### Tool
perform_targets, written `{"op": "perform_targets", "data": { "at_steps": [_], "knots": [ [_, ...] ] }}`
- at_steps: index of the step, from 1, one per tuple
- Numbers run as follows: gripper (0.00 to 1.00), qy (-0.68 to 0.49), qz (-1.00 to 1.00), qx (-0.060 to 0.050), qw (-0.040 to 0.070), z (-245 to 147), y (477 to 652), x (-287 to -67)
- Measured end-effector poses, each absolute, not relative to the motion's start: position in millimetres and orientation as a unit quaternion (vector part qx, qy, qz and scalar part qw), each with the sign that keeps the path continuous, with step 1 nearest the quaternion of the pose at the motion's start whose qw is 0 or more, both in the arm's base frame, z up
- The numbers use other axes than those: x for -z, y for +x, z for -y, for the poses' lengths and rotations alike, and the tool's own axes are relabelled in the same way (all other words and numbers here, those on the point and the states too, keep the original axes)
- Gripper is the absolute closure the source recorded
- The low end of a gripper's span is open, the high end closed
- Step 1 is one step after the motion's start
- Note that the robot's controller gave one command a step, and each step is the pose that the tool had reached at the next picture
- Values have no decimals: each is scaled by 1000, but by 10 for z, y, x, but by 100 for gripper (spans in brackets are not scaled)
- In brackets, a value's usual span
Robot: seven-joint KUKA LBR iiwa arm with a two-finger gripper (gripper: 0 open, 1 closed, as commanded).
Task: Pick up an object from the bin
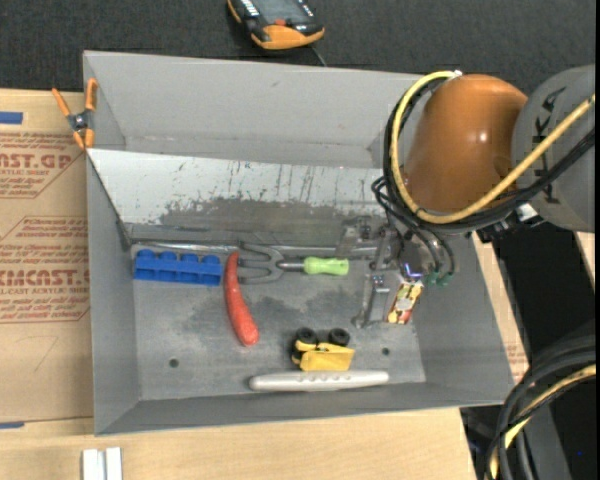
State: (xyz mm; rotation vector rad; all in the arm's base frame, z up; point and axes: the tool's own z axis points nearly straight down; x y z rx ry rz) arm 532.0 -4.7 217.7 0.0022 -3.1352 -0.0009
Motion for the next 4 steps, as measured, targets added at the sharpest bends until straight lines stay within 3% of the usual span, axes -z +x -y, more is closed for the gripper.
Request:
{"op": "perform_targets", "data": {
  "at_steps": [1, 2, 3, 4],
  "knots": [
    [0, 1, 1000, 0, -1, 47, 5336, -2222],
    [0, 87, 996, 0, -2, 128, 4985, -1135],
    [0, 63, 998, 1, -6, 144, 4808, -1596],
    [0, 104, 995, 1, 1, 54, 4822, -1021]
  ]
}}
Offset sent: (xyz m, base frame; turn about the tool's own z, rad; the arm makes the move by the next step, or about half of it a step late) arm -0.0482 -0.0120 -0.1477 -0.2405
